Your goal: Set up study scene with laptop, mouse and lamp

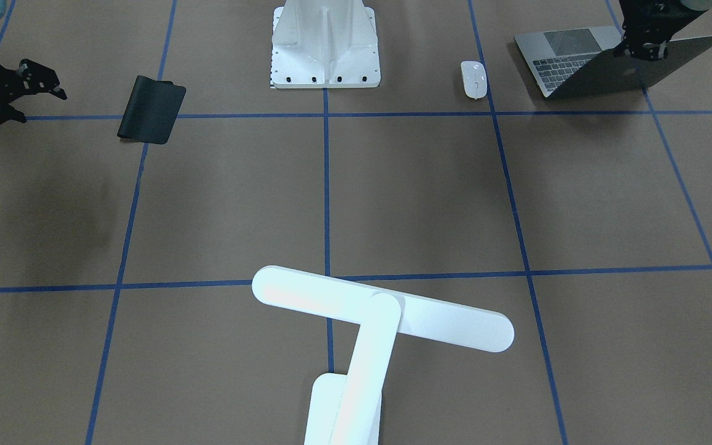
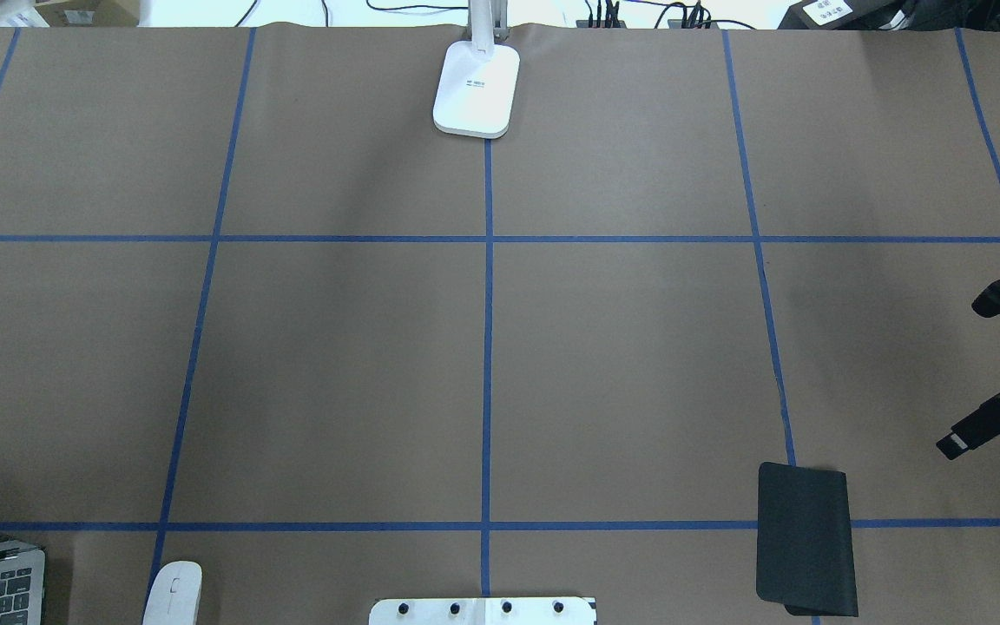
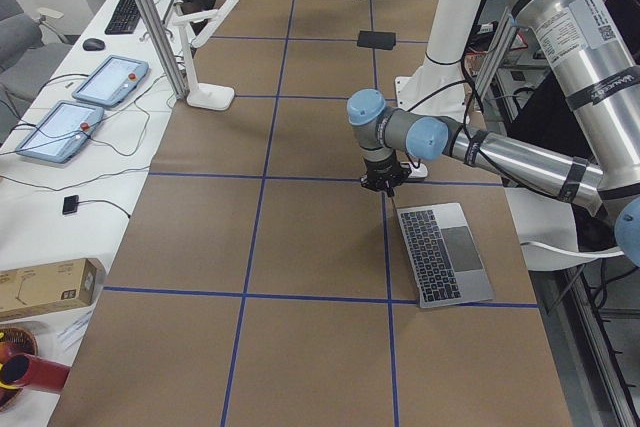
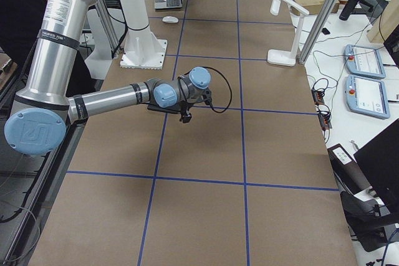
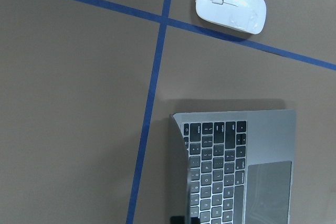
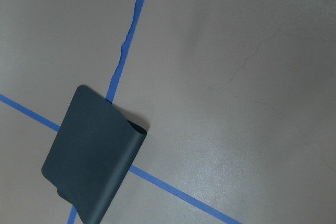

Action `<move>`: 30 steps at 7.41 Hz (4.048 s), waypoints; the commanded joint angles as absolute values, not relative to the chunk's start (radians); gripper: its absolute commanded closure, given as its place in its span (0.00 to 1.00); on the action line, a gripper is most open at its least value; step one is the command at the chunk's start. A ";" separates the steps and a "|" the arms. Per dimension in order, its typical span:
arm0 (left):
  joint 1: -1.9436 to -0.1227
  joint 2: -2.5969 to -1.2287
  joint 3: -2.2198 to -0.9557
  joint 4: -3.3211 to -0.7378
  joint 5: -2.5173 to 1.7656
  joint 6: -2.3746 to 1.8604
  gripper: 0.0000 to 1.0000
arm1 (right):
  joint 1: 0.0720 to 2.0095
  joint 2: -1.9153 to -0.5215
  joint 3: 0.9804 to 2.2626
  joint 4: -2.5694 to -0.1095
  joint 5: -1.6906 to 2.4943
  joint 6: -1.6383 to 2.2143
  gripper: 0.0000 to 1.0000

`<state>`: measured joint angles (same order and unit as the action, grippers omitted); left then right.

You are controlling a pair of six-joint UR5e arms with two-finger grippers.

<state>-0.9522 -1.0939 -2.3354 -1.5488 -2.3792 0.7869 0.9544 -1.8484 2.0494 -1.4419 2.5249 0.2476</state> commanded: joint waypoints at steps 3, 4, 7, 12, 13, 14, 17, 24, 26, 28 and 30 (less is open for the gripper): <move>-0.966 -1.098 -2.368 -1.548 -2.359 0.790 0.92 | 0.954 -1.847 2.046 -1.443 2.525 0.249 0.00; -0.971 -1.098 -2.372 -1.548 -2.358 0.795 0.93 | 0.953 -1.847 2.048 -1.443 2.525 0.249 0.00; -0.986 -1.101 -2.390 -1.546 -2.356 0.801 0.94 | 0.953 -1.827 2.030 -1.443 2.525 0.244 0.00; -1.012 -1.097 -2.407 -1.534 -2.355 0.840 0.97 | 0.954 -1.792 1.993 -1.442 2.536 0.239 0.00; -1.023 -1.097 -2.408 -1.532 -2.352 0.851 0.97 | 0.954 -1.792 1.996 -1.440 2.536 0.239 0.00; -1.041 -1.097 -2.413 -1.520 -2.352 0.856 0.98 | 0.956 -1.792 2.009 -1.439 2.537 0.239 0.00; -1.061 -1.091 -2.447 -1.502 -2.352 0.874 0.98 | 0.957 -1.795 2.031 -1.440 2.539 0.239 0.00; -1.094 -1.161 -2.460 -1.450 -2.320 0.911 1.00 | 0.959 -1.795 2.043 -1.439 2.556 0.244 0.00; -1.095 -1.190 -2.461 -1.439 -2.313 0.911 1.00 | 0.959 -1.795 2.042 -1.439 2.556 0.245 0.00; -1.095 -1.250 -2.460 -1.401 -2.304 0.911 1.00 | 0.959 -1.796 2.043 -1.439 2.556 0.248 0.00; -1.095 -1.397 -2.462 -1.257 -2.296 0.911 1.00 | 0.963 -1.796 2.042 -1.440 2.556 0.249 0.00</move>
<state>-1.0952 -1.3096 -2.4607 -1.3415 -2.3026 0.9112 0.9612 -1.7967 2.0427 -1.4391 2.5556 0.2482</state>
